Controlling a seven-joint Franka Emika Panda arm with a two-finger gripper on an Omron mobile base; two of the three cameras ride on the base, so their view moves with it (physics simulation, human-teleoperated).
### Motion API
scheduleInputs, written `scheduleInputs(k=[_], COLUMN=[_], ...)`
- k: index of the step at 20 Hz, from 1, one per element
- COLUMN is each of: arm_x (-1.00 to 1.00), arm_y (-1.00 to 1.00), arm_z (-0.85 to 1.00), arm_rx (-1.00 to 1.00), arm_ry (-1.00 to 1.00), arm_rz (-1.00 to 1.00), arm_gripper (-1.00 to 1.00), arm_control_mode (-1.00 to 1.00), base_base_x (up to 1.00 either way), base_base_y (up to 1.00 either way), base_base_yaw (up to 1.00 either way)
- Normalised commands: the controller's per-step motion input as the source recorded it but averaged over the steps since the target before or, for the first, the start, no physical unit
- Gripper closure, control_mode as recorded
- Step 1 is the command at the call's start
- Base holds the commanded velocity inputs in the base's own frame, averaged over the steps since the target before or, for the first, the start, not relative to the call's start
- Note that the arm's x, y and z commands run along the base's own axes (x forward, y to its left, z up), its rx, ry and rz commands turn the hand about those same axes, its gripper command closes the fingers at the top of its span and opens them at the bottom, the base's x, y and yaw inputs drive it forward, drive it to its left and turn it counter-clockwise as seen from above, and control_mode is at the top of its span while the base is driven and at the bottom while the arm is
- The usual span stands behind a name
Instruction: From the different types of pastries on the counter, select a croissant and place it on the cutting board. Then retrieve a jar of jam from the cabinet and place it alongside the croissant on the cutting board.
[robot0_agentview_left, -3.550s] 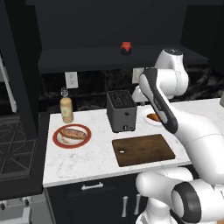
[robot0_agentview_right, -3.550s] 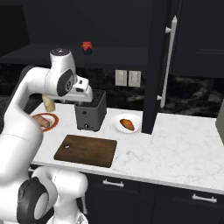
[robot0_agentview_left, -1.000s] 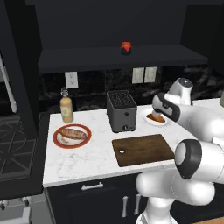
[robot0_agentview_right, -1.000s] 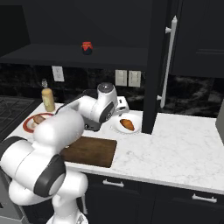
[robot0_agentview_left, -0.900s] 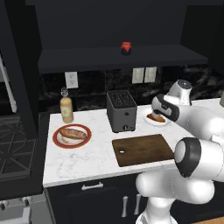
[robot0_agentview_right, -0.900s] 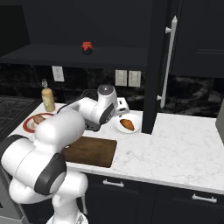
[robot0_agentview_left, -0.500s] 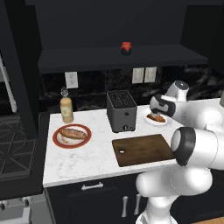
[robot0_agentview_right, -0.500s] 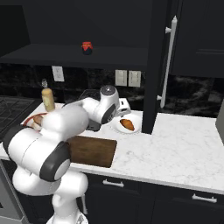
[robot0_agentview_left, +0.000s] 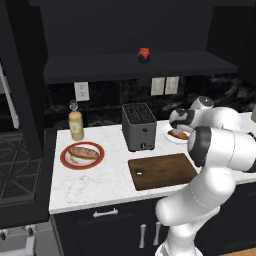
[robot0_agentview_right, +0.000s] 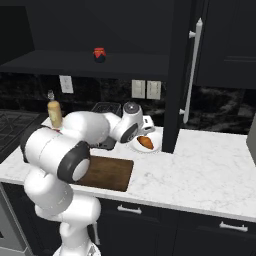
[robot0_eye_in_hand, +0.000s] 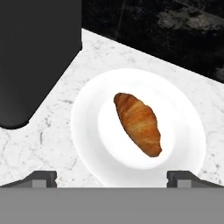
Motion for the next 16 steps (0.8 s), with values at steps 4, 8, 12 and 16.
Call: scheduleInputs(k=[4,8,12,16], arm_x=[0.41,0.43,0.37,0.28], arm_y=[-0.09,-0.08,-0.08,-0.07], arm_z=[-0.15,-0.19,-0.25,-0.30], arm_rx=[0.00,0.00,0.00,0.00], arm_ry=[0.00,0.00,0.00,0.00], arm_rz=[0.00,0.00,0.00,0.00], arm_gripper=[-1.00,-1.00,-1.00,-1.00], arm_control_mode=[-1.00,-1.00,-1.00,-1.00], base_base_x=[0.00,0.00,0.00,0.00], base_base_y=[0.00,0.00,0.00,0.00], base_base_yaw=[0.00,0.00,0.00,0.00])
